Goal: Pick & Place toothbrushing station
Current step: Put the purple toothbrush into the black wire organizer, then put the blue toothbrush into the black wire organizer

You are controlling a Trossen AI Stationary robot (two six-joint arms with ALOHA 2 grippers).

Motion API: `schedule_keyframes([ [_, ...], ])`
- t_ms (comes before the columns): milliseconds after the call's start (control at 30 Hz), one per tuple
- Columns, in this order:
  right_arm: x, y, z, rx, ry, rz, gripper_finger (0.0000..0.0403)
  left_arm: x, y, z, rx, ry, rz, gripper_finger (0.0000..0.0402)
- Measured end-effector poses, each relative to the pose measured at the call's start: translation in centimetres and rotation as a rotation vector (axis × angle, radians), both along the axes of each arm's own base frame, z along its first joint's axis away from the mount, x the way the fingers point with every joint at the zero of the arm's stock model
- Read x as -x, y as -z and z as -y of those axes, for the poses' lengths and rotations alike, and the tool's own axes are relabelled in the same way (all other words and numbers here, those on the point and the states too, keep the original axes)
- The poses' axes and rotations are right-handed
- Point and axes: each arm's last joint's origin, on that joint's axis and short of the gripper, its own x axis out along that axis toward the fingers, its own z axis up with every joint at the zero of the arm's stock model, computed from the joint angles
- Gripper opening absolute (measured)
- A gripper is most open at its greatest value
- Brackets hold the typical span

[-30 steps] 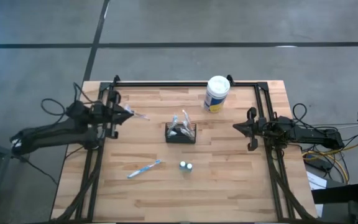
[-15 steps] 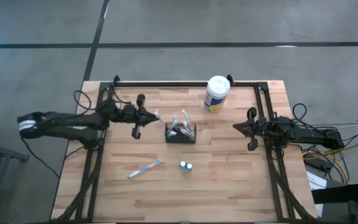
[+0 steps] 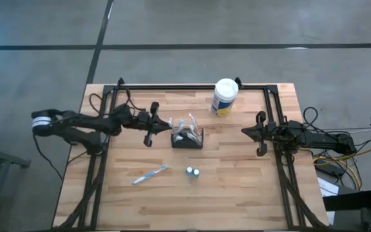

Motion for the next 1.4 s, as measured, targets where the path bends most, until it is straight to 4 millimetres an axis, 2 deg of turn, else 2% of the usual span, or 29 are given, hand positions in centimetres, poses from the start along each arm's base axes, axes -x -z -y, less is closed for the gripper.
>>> schedule_keyframes([
  [200,0.0,0.0,0.0,0.000,0.000,0.000,0.0008,-1.2,1.6,-0.2,0.021,0.006,-0.073,0.0013],
  [633,0.0,0.0,0.0,0.000,0.000,0.000,0.0008,-2.2,5.3,-0.5,0.020,0.002,-0.214,0.0014],
  [900,0.0,0.0,0.0,0.000,0.000,0.000,0.0008,-2.6,6.4,-0.6,0.043,0.006,-0.239,0.0018],
  [1100,0.0,0.0,0.0,0.000,0.000,0.000,0.0008,-2.3,6.2,-0.5,0.077,0.006,-0.265,0.0065],
  [1233,0.0,0.0,0.0,0.000,0.000,-0.001,0.0008,-1.7,4.5,-0.4,0.050,0.014,-0.215,0.0114],
  [1400,0.0,0.0,0.0,0.004,0.000,-0.002,0.0008,-0.6,3.0,-0.1,0.049,-0.015,-0.236,0.0173],
])
